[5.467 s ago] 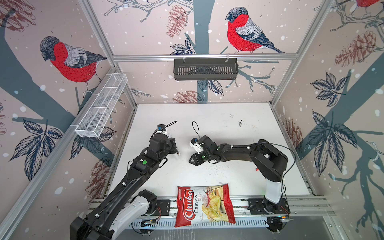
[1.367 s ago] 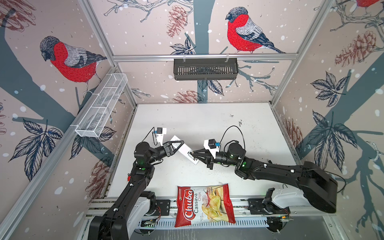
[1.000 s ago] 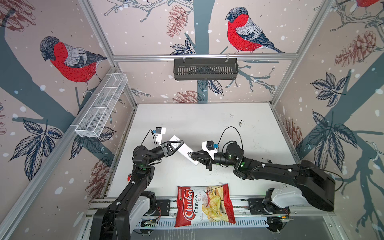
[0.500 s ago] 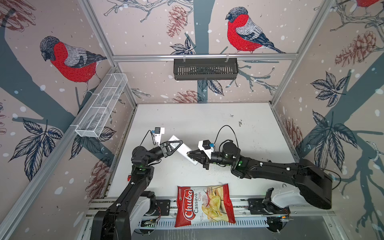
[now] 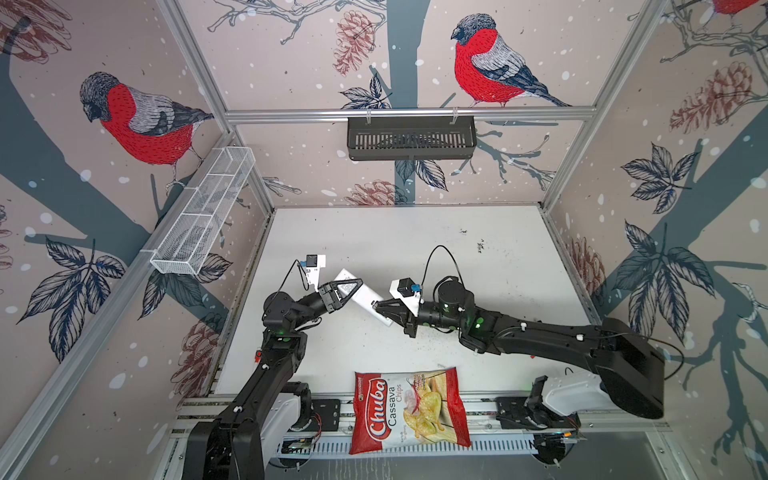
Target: Load the batteries into the remote control
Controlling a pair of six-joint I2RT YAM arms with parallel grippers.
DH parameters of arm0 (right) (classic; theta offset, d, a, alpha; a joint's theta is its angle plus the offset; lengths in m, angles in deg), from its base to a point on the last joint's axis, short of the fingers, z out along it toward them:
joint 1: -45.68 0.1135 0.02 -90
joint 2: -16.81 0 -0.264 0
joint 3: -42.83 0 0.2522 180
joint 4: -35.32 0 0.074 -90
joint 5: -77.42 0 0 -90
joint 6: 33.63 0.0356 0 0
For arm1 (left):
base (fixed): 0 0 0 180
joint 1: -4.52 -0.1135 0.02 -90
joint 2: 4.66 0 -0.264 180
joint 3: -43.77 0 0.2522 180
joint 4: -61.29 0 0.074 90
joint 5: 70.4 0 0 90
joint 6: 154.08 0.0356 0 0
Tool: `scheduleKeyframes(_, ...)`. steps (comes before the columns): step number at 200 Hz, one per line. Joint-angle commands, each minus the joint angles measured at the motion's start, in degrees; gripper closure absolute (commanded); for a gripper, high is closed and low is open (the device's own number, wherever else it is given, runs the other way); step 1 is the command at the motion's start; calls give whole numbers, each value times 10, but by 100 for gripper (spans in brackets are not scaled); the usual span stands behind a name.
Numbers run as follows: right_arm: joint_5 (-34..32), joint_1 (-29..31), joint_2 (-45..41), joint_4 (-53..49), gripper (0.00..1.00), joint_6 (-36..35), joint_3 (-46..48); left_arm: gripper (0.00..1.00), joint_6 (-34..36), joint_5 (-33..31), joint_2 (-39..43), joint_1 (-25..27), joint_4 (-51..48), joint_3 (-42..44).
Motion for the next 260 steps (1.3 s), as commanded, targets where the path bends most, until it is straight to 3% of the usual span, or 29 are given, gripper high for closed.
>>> scheduleKeyframes(1, -31, -1, 9, -79, 90, -8, -4, 100, -23, 16, 2, 0, 57, -1)
scheduleKeyframes(148, -40, -5, 23, -79, 82, 4, -16, 100, -26, 16, 6, -3, 60, 1)
scheduleKeyframes(260, -42, -25, 25, -53, 83, 23, -10, 100, -25, 16, 6, -4, 60, 0)
